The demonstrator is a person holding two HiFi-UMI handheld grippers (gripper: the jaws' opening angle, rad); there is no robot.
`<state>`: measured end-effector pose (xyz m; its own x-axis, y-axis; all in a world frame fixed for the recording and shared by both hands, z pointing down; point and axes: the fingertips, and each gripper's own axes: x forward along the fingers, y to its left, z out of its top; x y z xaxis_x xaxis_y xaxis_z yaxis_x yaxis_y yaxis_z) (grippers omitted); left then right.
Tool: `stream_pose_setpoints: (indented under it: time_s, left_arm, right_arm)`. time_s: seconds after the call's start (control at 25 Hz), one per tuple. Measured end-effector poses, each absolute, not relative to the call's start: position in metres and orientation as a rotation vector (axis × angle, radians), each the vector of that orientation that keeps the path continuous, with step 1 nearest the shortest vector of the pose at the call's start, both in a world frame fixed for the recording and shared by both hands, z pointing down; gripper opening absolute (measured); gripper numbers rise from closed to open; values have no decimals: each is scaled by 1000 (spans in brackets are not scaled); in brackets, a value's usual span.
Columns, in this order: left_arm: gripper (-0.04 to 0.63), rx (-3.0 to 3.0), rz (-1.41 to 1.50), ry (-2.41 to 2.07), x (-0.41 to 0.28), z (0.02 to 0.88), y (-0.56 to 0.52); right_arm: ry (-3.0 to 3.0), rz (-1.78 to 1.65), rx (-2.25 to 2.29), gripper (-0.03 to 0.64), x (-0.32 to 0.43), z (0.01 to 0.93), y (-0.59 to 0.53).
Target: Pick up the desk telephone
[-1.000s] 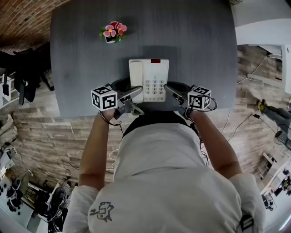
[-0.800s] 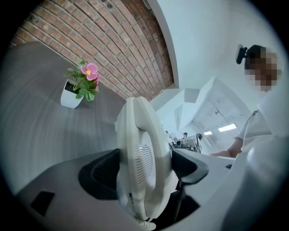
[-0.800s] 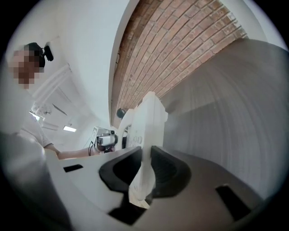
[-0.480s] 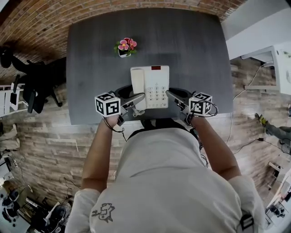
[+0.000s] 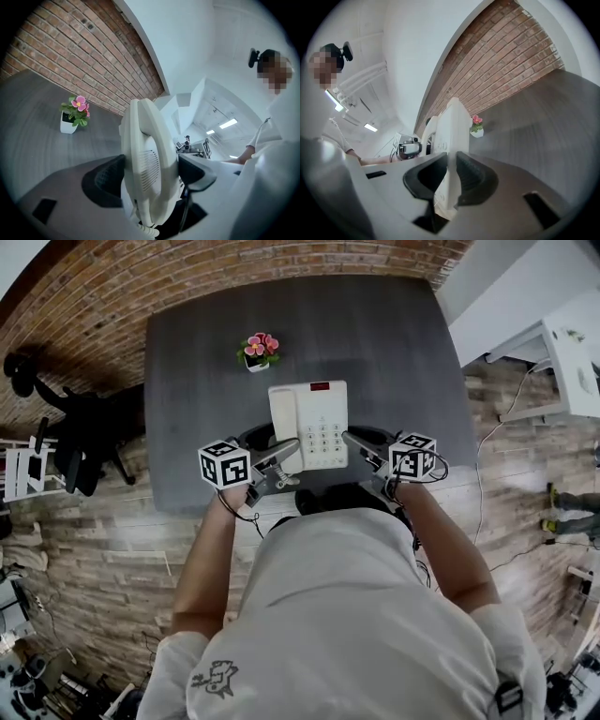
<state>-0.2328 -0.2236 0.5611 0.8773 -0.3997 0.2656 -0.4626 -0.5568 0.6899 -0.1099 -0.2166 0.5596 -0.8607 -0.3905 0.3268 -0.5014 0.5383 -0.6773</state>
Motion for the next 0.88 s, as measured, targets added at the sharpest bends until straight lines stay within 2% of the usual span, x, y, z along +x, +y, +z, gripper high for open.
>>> stream_pose_setpoints:
  time_s: [0.44,0.88]
  left_arm:
    - [376,2254,99,-657,-204,539,-210]
    - [376,2218,82,-707,-134,538,-165]
  right_arm:
    - [-2669,1214,747,69,-81,544,-203]
    - [-2688,1211,689,66,-10,537,-168]
